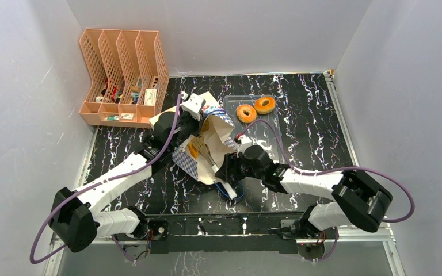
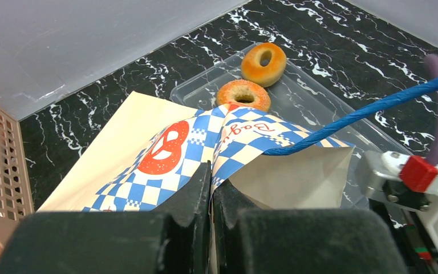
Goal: Take the fake bread out of the paper bag
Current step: Pick up the clamp from the paper bag.
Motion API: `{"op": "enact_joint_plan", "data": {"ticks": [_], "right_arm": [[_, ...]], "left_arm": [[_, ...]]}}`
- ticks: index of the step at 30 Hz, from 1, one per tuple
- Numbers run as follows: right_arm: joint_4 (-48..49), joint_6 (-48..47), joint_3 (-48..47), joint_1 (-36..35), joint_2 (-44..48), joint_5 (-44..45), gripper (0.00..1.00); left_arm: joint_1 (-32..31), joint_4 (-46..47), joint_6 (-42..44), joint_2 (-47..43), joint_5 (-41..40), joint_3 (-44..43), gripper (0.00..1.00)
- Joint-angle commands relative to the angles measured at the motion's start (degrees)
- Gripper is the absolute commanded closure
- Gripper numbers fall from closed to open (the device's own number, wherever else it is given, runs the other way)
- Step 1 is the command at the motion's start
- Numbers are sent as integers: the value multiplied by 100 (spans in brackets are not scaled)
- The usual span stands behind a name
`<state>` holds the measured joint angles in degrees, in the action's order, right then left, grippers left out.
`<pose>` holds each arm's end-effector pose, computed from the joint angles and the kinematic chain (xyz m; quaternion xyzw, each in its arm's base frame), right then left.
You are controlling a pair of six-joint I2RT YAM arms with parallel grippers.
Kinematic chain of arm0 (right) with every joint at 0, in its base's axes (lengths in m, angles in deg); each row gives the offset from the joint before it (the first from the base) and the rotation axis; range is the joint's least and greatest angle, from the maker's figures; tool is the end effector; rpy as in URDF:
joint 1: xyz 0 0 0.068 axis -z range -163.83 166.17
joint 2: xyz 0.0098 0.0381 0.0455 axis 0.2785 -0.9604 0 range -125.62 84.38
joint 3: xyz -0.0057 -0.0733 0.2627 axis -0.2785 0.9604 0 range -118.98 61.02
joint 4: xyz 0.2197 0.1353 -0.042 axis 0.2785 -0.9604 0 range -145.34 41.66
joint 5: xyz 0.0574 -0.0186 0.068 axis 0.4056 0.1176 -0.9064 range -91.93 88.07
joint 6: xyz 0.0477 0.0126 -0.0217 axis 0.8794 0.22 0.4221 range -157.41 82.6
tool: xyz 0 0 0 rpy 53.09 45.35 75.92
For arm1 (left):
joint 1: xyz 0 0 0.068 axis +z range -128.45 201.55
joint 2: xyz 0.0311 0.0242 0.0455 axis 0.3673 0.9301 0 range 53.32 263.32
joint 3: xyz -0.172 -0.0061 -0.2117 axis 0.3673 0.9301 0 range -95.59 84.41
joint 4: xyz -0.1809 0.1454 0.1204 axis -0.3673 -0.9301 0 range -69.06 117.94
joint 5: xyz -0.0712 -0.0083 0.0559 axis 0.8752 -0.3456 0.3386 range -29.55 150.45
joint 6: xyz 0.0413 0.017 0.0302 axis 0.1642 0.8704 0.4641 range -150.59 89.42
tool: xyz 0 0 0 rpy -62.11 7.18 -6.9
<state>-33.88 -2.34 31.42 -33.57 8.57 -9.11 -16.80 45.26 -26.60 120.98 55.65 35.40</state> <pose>0.1654 0.2021 0.1767 -0.1416 0.8608 0.3679 0.3218 0.2218 -0.1717 0.3337 0.2308 0.6770 -0.1777 0.6759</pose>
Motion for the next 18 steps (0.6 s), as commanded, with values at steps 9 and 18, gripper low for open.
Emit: {"op": "enact_joint_plan", "data": {"ticks": [9, 18], "right_arm": [[1368, 129, 102, 109, -874, -571, 41], [1732, 225, 109, 122, -1430, -749, 42]], "left_arm": [[-119, -194, -76, -98, -48, 142, 100], [-154, -177, -58, -138, -56, 236, 100]]}}
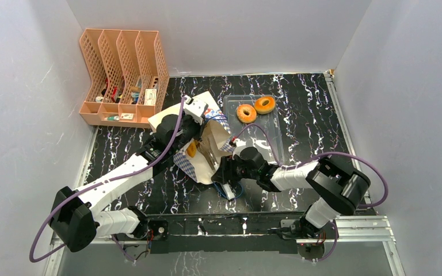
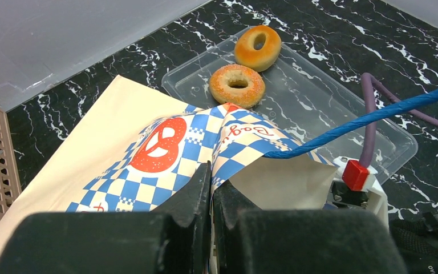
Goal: Take the fake bread out of the paper bag
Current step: Pick up the clamp from the paper bag.
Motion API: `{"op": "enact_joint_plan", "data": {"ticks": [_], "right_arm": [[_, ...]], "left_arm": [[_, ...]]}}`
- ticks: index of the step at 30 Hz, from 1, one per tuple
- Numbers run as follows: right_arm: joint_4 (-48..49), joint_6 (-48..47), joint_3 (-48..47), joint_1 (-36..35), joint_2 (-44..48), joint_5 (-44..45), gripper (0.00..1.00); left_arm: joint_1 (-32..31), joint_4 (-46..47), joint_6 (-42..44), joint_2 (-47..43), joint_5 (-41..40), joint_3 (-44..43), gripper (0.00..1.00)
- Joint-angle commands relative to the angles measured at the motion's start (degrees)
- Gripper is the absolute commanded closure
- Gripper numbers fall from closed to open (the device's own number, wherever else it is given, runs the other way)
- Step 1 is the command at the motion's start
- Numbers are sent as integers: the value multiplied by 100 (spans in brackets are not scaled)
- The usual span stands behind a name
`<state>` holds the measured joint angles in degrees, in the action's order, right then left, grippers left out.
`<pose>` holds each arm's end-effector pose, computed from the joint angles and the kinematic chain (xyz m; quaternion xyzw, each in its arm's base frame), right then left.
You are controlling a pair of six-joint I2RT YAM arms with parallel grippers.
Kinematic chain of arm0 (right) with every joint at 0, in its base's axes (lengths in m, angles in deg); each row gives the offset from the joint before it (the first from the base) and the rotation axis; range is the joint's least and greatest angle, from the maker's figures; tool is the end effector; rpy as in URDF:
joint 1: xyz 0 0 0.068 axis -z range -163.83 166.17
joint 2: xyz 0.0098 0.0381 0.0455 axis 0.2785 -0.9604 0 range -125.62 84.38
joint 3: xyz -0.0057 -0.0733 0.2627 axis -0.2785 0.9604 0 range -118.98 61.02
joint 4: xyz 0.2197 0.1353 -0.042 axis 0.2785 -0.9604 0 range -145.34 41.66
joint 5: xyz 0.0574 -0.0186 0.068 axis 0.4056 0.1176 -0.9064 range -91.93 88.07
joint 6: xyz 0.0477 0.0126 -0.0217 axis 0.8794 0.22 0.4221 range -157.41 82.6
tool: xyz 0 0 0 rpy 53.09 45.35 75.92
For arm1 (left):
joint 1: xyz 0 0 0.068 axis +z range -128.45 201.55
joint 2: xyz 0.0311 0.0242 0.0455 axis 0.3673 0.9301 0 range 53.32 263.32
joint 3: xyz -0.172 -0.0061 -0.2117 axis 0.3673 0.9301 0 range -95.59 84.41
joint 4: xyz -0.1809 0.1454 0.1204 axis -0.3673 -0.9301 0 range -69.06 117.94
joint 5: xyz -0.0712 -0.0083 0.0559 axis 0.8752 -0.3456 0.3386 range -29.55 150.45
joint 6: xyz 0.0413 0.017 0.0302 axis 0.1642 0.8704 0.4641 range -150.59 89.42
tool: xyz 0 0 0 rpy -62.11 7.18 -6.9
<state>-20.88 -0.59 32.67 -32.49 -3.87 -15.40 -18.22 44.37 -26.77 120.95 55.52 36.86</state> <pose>0.1777 0.2145 0.1373 -0.1460 0.8600 0.3999 0.2814 0.2168 -0.1764 0.3229 0.2432 0.6875 -0.1812 0.6599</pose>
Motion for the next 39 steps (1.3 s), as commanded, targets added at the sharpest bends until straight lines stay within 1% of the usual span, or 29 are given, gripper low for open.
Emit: {"op": "enact_joint_plan", "data": {"ticks": [1, 4, 6, 7, 8, 11, 12, 13, 18, 22, 26, 28, 31, 33, 36, 39], "right_arm": [[449, 55, -6, 15, -237, -120, 42], [475, 61, 14, 15, -326, -76, 45], [380, 45, -12, 15, -342, -1, 48], [281, 37, -28, 15, -331, 53, 51], [195, 25, -51, 15, -310, 101, 55], [-118, -9, -111, 15, -101, 275, 75], [-216, -45, -143, 15, -23, 325, 79], [-310, -81, -165, 15, 54, 368, 81], [-802, -253, -296, -2, 606, 627, 84], [-1421, -577, -540, -135, 972, 954, 86], [-2057, -881, -864, -350, 1026, 1101, 86], [-2392, -1020, -1053, -623, 953, 1301, 87], [-2875, -1249, -1328, -1184, 836, 1986, 86], [-3017, -1397, -1460, -1565, 724, 2441, 86], [-3141, -1528, -1552, -2058, 476, 3298, 87], [-3055, -1625, -1443, -2446, 293, 3973, 88]], "left_arm": [[-13, -87, -33, -144, -45, 93, 100], [-13, -95, -22, -145, -53, 72, 100], [-13, -104, -14, -128, -44, 76, 100], [-20, -104, -13, -128, -49, 79, 100], [-22, -107, -12, -116, -52, 75, 100], [-22, -107, -8, -104, -65, 67, 100], [-18, -105, -7, -102, -75, 67, 100], [-22, -104, -8, -102, -86, 63, 100], [-31, -137, 14, -86, -150, 21, 100], [-40, -194, 45, -13, -195, -69, 100], [-48, -258, 75, 43, -218, -193, 100], [-52, -306, 100, 84, -231, -272, 100], [-63, -392, 150, 114, -262, -332, 100], [-66, -411, 176, 121, -302, -334, 100], [-66, -489, 183, 156, -363, -371, 100], [-68, -552, 203, 183, -386, -367, 100]]}}
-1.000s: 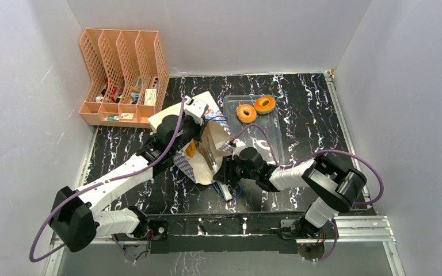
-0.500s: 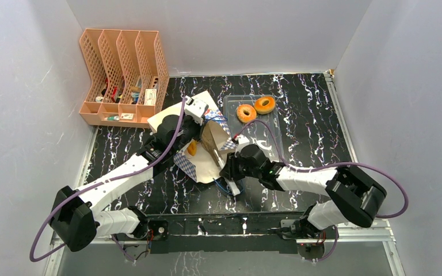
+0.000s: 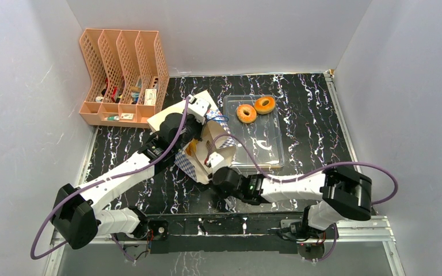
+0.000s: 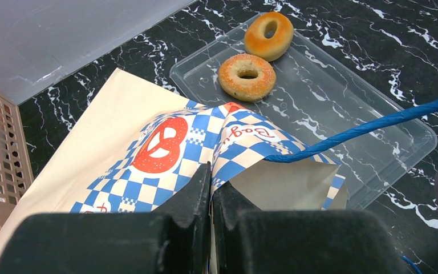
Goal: Take the fake bread out of the paper bag
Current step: Pick up the clamp from the paper bag.
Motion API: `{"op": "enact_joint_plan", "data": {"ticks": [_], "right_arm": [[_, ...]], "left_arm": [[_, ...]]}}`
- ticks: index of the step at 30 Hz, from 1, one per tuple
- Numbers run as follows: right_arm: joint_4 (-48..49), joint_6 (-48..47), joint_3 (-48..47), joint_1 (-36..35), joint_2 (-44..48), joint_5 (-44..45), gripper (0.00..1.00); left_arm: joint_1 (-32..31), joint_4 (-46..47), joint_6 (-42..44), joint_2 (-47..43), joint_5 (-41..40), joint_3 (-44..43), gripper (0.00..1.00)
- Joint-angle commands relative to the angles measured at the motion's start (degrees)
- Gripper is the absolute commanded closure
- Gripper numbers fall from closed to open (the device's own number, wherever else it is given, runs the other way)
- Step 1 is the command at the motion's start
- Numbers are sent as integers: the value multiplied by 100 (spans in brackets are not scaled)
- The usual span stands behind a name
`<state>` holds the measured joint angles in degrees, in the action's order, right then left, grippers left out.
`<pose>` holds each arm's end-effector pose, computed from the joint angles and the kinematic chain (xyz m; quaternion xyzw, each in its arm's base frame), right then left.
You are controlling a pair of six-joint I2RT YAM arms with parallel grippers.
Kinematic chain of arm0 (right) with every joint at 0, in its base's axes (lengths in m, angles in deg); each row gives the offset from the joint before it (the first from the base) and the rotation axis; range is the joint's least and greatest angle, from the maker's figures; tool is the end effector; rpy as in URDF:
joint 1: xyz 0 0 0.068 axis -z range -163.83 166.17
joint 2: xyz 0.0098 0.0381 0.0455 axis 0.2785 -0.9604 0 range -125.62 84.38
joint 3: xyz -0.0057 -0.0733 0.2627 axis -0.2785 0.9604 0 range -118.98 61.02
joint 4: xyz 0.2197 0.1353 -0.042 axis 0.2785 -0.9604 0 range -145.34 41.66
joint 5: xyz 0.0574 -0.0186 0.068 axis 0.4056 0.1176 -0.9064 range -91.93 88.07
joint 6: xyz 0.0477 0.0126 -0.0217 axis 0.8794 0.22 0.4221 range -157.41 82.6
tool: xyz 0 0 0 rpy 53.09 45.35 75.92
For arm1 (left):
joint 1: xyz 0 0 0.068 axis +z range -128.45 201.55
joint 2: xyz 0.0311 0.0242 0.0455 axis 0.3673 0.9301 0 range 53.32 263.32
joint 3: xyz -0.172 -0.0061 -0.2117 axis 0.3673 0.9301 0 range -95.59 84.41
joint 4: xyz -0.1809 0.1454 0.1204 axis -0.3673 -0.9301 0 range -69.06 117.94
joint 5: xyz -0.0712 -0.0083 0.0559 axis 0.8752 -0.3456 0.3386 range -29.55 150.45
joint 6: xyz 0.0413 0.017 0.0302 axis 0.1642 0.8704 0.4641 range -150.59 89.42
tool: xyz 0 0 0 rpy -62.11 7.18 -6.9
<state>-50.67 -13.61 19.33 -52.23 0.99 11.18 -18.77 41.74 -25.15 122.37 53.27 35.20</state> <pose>0.1145 0.2672 0.1821 -0.3058 0.8631 0.2066 0.3448 0.2204 -0.1811 0.3219 0.2499 0.6999 -0.1557 0.6508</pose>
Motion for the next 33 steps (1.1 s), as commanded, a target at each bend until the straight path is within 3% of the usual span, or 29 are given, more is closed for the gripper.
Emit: {"op": "enact_joint_plan", "data": {"ticks": [1, 12, 33], "right_arm": [[-22, -357, -26, -568, -235, 1449, 89], [525, -832, 515, -1120, 200, 1800, 90], [590, -2071, -805, -804, -1070, 1984, 88]], "left_arm": [[-12, -290, 42, 44, -166, -177, 100], [-18, -144, 26, 85, -200, 44, 100], [-87, -54, -74, 170, -130, 42, 100]]}}
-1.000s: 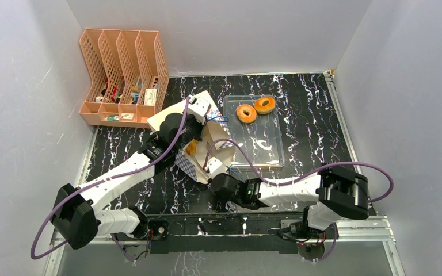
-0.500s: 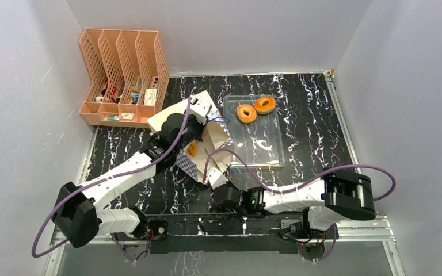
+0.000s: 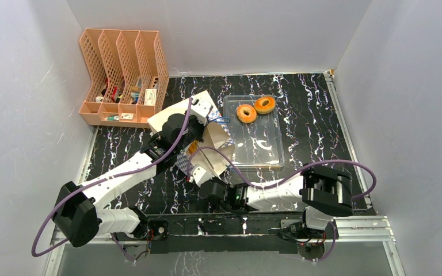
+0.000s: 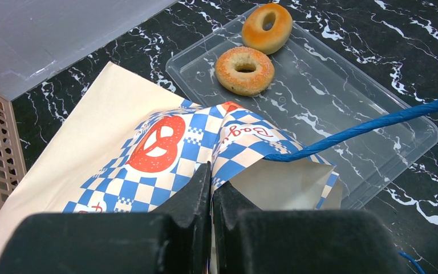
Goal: Take the fake bread out of the paper bag
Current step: Pick up the clamp from the paper bag.
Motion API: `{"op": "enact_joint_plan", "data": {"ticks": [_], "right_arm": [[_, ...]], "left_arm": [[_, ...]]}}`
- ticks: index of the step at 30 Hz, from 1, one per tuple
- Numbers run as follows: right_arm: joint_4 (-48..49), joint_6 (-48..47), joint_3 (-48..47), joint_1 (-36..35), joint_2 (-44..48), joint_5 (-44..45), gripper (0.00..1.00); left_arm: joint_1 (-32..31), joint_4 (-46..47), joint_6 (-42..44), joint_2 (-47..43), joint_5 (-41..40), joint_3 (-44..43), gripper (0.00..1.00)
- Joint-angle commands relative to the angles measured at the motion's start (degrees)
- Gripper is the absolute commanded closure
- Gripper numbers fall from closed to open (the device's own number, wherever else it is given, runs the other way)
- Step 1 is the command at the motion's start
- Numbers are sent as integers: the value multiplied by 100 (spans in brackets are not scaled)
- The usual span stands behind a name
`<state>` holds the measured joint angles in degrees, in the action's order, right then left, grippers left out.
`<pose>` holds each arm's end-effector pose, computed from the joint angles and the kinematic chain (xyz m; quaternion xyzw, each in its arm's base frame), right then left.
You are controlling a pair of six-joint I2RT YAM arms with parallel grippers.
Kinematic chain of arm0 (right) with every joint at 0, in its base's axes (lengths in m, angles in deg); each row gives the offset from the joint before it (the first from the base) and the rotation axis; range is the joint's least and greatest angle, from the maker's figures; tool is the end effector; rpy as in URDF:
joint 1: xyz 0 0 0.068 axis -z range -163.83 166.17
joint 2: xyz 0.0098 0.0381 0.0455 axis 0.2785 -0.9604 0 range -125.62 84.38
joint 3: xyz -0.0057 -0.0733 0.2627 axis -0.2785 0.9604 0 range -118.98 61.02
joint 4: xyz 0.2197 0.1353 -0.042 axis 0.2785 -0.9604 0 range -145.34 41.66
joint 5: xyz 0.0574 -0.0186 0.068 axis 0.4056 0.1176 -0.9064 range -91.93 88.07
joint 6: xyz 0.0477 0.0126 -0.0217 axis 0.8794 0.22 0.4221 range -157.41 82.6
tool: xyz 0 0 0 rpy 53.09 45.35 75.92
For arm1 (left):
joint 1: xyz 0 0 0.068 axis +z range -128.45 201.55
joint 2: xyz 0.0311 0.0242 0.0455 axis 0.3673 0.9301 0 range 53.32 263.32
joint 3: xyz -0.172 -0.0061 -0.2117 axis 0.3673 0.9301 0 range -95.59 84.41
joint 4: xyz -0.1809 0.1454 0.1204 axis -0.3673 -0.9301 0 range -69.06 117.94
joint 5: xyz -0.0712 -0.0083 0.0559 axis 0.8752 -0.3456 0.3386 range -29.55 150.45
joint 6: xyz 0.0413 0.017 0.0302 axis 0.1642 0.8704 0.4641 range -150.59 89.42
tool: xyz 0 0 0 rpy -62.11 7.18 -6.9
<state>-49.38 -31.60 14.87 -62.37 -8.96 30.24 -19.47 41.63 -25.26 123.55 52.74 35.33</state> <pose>0.0812 0.3052 0.1605 -0.4528 0.7814 0.0381 0.4277 0.2214 -0.1862 0.3154 0.2543 0.7069 -0.1536 0.6419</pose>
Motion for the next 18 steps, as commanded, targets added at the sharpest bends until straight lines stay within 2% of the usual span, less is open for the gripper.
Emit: {"op": "enact_joint_plan", "data": {"ticks": [1, 4, 8, 9, 18], "right_arm": [[490, -283, -390, 284, -136, 26, 87], [647, -331, -446, 451, -284, -63, 81], [809, -330, -504, 582, -458, -76, 57], [841, -326, -501, 593, -465, -71, 54], [967, -72, -148, 599, 202, -185, 40]], "left_arm": [[-20, -35, -74, 45, -78, 38, 100], [-33, 9, -96, 26, -75, 94, 100], [-46, 9, -107, 27, -99, 127, 100], [-47, 10, -110, 25, -100, 129, 100], [-43, 43, -89, 60, -108, 150, 100]]}}
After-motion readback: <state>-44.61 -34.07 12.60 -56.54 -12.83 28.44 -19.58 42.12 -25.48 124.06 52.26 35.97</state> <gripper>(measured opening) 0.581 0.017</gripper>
